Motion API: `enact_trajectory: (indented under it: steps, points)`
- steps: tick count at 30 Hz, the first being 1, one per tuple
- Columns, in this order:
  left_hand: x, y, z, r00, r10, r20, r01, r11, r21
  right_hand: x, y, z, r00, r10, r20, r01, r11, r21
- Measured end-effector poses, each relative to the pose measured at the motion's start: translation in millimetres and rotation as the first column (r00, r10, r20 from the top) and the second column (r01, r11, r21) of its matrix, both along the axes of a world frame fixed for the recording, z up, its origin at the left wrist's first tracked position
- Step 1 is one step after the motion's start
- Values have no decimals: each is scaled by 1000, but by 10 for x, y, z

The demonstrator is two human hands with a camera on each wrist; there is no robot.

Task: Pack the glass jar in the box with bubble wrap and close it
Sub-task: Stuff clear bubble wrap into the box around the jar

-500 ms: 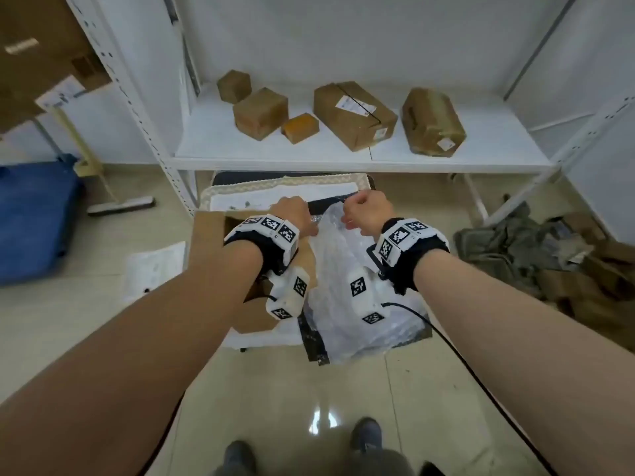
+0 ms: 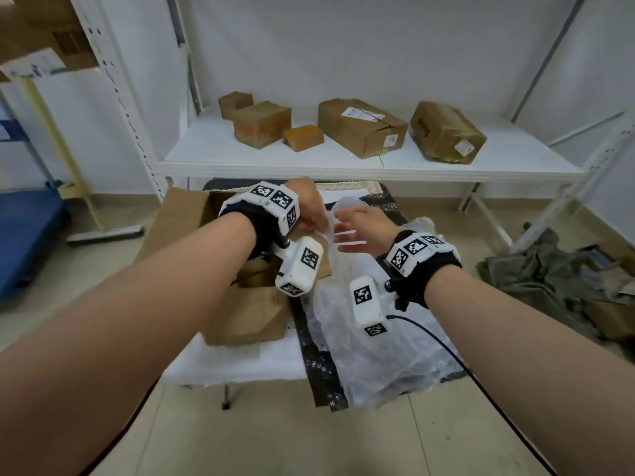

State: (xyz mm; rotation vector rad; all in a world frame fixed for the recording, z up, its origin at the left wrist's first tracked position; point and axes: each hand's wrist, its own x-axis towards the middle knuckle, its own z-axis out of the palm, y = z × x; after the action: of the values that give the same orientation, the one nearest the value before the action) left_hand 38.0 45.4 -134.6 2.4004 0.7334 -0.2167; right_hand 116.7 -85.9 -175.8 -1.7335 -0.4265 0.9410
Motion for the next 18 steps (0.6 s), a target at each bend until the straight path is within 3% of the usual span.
enact_trajectory:
  steps: [4,11,15,18]
  points:
    - [156,-61,-45,998,-51,-37,55,993,104,89,-101,-311,996,-59,64,56,997,44]
    - [118,-311,32,985,-3,174,-46,961,274,107,-393,-595,949,-243,201,238,970,47]
    - [-17,-606,143,924,89,372,-147,981,130,107,-688,-551,848,-381,368,402,915,20]
    - [-206,-789,221,876,-27,482,18,1000,22,140,-982,-526,757,-485,438,566,821,-69]
